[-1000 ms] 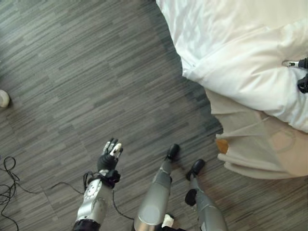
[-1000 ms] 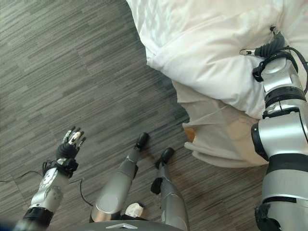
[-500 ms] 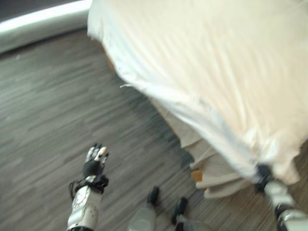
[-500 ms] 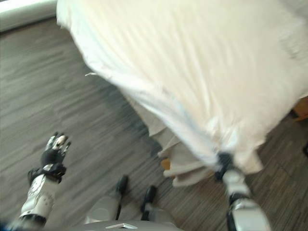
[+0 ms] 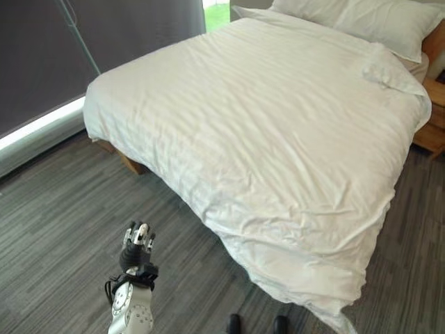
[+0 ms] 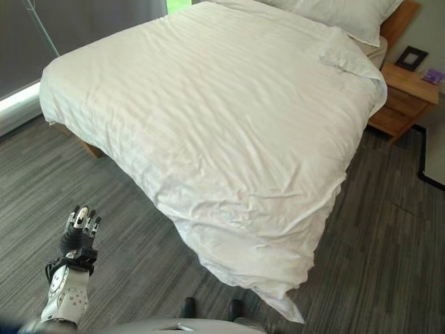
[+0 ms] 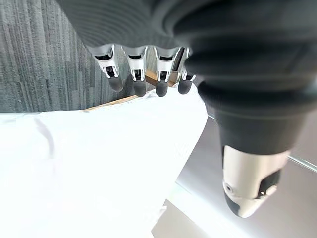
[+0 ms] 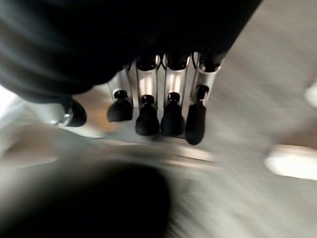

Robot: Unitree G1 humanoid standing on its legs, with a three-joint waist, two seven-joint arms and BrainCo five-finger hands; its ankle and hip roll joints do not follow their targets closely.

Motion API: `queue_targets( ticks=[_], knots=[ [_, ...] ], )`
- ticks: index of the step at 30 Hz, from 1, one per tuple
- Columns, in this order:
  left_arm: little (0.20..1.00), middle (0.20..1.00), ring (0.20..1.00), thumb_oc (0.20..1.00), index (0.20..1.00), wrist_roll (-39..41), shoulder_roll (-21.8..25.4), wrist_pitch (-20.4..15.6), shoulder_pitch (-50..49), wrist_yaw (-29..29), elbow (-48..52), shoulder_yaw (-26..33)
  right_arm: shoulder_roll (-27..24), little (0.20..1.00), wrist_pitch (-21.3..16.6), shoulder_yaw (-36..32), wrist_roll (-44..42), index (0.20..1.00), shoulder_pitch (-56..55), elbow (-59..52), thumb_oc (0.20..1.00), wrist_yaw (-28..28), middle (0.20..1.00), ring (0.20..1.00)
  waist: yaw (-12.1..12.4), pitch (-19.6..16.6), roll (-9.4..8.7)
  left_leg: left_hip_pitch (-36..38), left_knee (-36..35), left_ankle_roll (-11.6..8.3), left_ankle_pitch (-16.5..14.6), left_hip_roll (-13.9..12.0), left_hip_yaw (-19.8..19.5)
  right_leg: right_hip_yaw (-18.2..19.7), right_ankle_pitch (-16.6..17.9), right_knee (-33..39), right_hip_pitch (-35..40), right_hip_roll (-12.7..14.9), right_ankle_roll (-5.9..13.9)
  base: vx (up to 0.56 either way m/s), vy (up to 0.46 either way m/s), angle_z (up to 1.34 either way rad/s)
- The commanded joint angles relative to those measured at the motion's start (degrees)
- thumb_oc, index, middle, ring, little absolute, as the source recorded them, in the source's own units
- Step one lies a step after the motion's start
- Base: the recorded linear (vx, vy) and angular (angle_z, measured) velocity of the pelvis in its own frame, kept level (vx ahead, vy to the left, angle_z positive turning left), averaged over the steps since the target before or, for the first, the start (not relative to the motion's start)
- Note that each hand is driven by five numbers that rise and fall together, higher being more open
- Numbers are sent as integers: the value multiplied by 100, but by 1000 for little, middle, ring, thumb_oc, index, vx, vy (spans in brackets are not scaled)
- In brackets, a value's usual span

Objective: Making the bed.

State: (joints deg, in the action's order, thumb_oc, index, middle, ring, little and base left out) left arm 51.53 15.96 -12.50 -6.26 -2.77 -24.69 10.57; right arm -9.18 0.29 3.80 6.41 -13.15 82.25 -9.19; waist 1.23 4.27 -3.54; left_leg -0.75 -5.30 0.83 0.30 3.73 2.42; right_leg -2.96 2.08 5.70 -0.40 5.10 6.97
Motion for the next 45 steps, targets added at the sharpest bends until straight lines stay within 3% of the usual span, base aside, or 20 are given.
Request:
queue_targets(
  ticks=[1, 7, 9, 11, 13, 15, 16, 17, 19, 20, 21, 22, 23, 24, 25, 28, 30, 34, 39, 45],
  knots=[
    [1000, 1000, 1000, 1000, 1000, 53, 123, -245, 264, -220, 50, 451, -221, 1000, 324, 223, 104, 1000, -524, 468, 1000, -551, 1000, 1000, -202, 224, 73, 64, 30, -130, 103, -205, 104, -244, 299, -187, 195, 293, 165, 38, 9, -8],
    [1000, 1000, 1000, 1000, 1000, -115, 335, -127, 206, -425, 413, 420, -1276, 1000, 554, -509, 203, 1000, -586, 969, 1000, -838, 1000, 1000, -297, 184, 71, 71, 30, -163, 85, -228, 186, -165, 401, -137, 175, 288, 195, 1, -12, -24],
    [1000, 1000, 1000, 1000, 1000, -190, 423, -88, 210, -413, 483, 403, -1866, 1000, 599, -1053, 10, 1000, -530, 1188, 1000, -569, 1000, 1000, -325, 195, 63, 64, 30, -172, 83, -229, 207, -148, 407, -133, 170, 289, 208, -12, -14, -3],
    [1000, 1000, 1000, 1000, 1000, -233, 574, -44, 212, -343, 530, 363, -3312, 1000, 478, -2323, -916, 1000, -229, 1302, 1000, 256, 1000, 1000, -354, 244, 64, 92, 30, -183, 46, -237, 246, -109, 363, -112, 196, 293, 234, -11, 3, -7],
    [1000, 1000, 1000, 1000, 1000, -276, 525, -101, 182, -222, 578, 280, -3826, 1000, 257, -2580, -1236, 1000, 100, 786, 1000, 536, 1000, 1000, -338, 296, 103, 68, 30, -189, 64, -244, 293, -68, 387, -92, 154, 303, 241, -43, 12, -17],
    [1000, 1000, 1000, 1000, 1000, -227, 442, -269, 188, -79, 606, 325, -3662, 1000, -61, -2690, -2056, 1000, 354, -311, 1000, 665, 1000, 1000, -415, 343, 145, 35, 30, -198, 82, -259, 395, 40, 429, -84, 61, 300, 253, -71, 34, -3],
    [1000, 1000, 1000, 1000, 1000, -96, 370, -380, 159, 11, 618, 392, -3678, 1000, -378, -3010, -2706, 1000, 423, -1838, 1000, 946, 1000, 1000, -461, 406, 192, 7, 30, -203, 87, -273, 489, 160, 466, -75, -38, 292, 259, -71, 32, -22],
    [1000, 1000, 1000, 1000, 1000, -97, 369, -380, 159, 11, 619, 391, -3656, 1000, -354, -3026, -2700, 1000, 396, -1892, 1000, 970, 1000, 1000, -454, 406, 193, 8, 30, -202, 84, -275, 494, 165, 466, -77, -41, 290, 259, -64, 32, -40],
    [1000, 1000, 1000, 1000, 1000, -17, 269, -419, 75, 47, 604, 458, -3497, 1000, -618, -3123, -3076, 1000, 509, -4048, 1000, 1178, 1000, 1000, -474, 458, 261, -48, 30, -205, 138, -283, 568, 252, 522, -70, -160, 291, 249, -65, 19, -39],
    [1000, 1000, 1000, 1000, 1000, 27, 251, -454, 61, 48, 618, 453, -3286, 457, -813, -3084, -3293, 457, 555, -4821, 457, 1214, 457, 457, -458, 439, 284, -65, 30, -208, 96, -283, 584, 265, 492, -70, -198, 296, 260, -55, 0, -19],
    [1000, 1000, 1000, 1000, 1000, 21, 225, -461, 22, 67, 670, 435, -3038, 200, -1012, -2902, -3652, 200, 704, -5673, 200, 1062, 200, 200, -440, 474, 323, -70, 30, -205, 84, -283, 597, 274, 487, -70, -219, 297, 256, -27, -13, -5],
    [1000, 1000, 1000, 1000, 1000, 37, 235, -443, 18, 57, 678, 441, -2876, 200, -1096, -2817, -3753, 200, 776, -5798, 200, 1149, 200, 200, -416, 465, 323, -125, 30, -205, 121, -283, 605, 280, 511, -70, -280, 296, 249, -77, -25, -3],
    [1000, 1000, 1000, 1000, 1000, 62, 245, -453, -48, 45, 725, 455, -2704, 200, -1178, -2485, -3979, 200, 862, -6687, 200, 731, 200, 200, -389, 491, 335, -156, 30, -212, 149, -285, 624, 297, 533, -70, -326, 295, 249, -66, -30, -3],
    [1000, 1000, 1000, 1000, 1000, 28, 236, -427, -56, 22, 752, 462, -2593, 200, -1185, -2503, -3845, 200, 810, -6747, 200, 896, 200, 200, -377, 480, 338, -176, 30, -210, 148, -284, 620, 290, 531, -70, -350, 293, 250, -61, -49, -9],
    [1000, 1000, 1000, 1000, 1000, 42, 251, -395, -89, -87, 747, 469, -2523, 200, -1249, -2199, -4159, 200, 883, -7328, 200, 464, 200, 200, -307, 486, 357, -210, 30, -216, 180, -287, 590, 251, 521, -70, -374, 291, 235, -26, -39, -17],
    [1000, 1000, 1000, 1000, 1000, 77, 215, -335, -137, -240, 667, 347, -2370, 200, -1144, -1586, -4440, 200, 1017, -7613, 200, 0, 200, 200, -200, 510, 393, -262, 30, -225, 222, -273, 536, 152, 512, -70, -383, 312, 220, -37, -40, 0],
    [1000, 1000, 1000, 1000, 1000, 60, 214, -324, -133, -266, 645, 314, -2409, 200, -1091, -1380, -4399, 200, 1065, -7633, 200, -126, 200, 200, -174, 526, 405, -268, 30, -227, 233, -271, 529, 131, 515, -70, -383, 316, 216, -26, -21, 8],
    [1000, 1000, 1000, 1000, 1000, 59, 171, -244, -72, -457, 490, 52, -2430, 200, -708, -24, -4242, 200, 1400, -7230, 200, -679, 200, 200, -24, 626, 488, -323, 30, -254, 299, -276, 504, 71, 559, -70, -437, 321, 202, -49, -29, 10],
    [1000, 1000, 1000, 1000, 1000, 219, 31, -248, 51, -526, 138, 8, -2515, 200, -520, 987, -3871, 200, 1634, -7480, 200, -1161, 200, 200, 47, 693, 558, -409, 30, -277, 344, -291, 499, 55, 562, -70, -518, 320, 184, -22, -8, 2],
    [1000, 1000, 1000, 1000, 1000, 103, -72, -229, 216, -439, 2, -282, -2145, 200, -563, 2199, -2668, 200, 2593, -6715, 200, -1058, 200, 200, 160, 844, 720, -607, 30, -285, 419, -286, 498, 58, 633, -70, -735, 321, 183, -50, 9, -1]
  ],
)
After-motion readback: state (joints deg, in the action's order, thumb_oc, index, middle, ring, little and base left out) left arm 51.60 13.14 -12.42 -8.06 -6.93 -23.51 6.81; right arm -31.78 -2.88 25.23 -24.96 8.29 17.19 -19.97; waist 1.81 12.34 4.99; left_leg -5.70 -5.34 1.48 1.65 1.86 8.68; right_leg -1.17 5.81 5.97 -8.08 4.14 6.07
